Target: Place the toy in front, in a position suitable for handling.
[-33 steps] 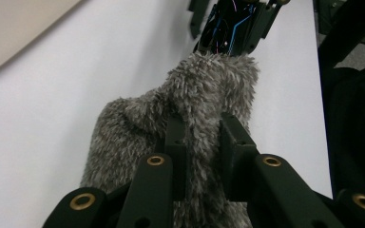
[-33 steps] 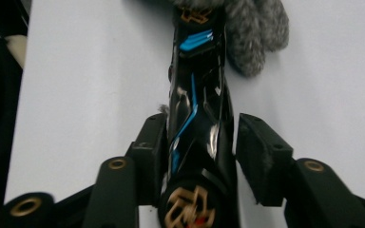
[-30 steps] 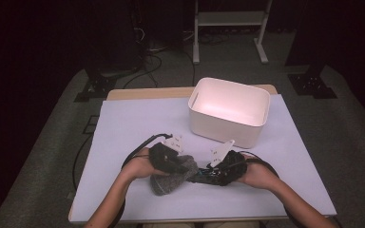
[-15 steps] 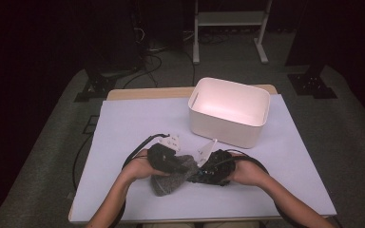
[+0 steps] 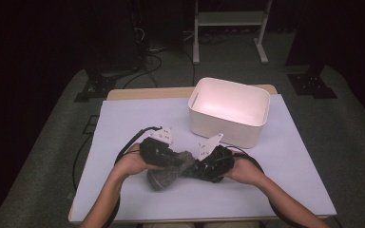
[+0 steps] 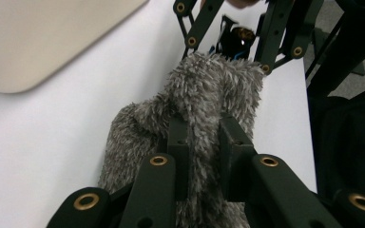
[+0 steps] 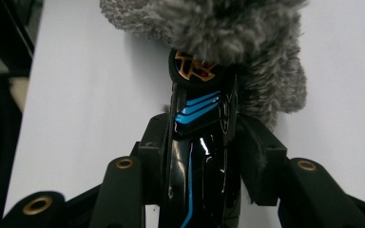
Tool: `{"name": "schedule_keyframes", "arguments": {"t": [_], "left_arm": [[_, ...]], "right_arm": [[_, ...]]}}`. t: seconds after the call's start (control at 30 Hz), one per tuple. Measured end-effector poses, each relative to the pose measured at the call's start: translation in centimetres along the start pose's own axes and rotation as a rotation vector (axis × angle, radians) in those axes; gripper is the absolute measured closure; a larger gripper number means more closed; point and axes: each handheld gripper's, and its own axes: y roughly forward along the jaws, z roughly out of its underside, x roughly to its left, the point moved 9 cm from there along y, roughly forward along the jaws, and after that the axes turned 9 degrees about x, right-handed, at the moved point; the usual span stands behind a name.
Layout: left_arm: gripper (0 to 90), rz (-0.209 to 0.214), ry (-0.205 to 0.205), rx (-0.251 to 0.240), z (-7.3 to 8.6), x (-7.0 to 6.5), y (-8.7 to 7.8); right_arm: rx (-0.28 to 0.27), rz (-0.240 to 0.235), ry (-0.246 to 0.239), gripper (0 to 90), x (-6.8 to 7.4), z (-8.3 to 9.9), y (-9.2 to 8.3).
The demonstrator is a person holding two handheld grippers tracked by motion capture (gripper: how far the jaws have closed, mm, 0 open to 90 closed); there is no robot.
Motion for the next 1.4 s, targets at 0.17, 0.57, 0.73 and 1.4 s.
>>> {"name": "schedule_keyframes", "arguments": {"t": [0.17,0.57,0.73,1.4], "left_arm": [[78.2,-0.034,0.037,0.019,-1.2,-0.2,-2.0],[78.2,-0.002,0.069,0.057,-3.1,-0.9,-0.2],[78.1,-0.003,0.085,0.075,-3.6,-0.9,0.3],[78.0,0.052,0.079,0.045,-3.4,-1.2,2.4]], "right_arm": [[-0.112,-0.012,0.021,56.5,-0.2,-1.5,-0.7],[-0.169,0.005,0.044,56.6,-0.2,0.5,-0.8],[-0.199,0.005,0.064,56.6,-0.2,1.6,-1.5],[-0.152,0.055,0.064,56.7,0.1,4.3,-4.5]]}}
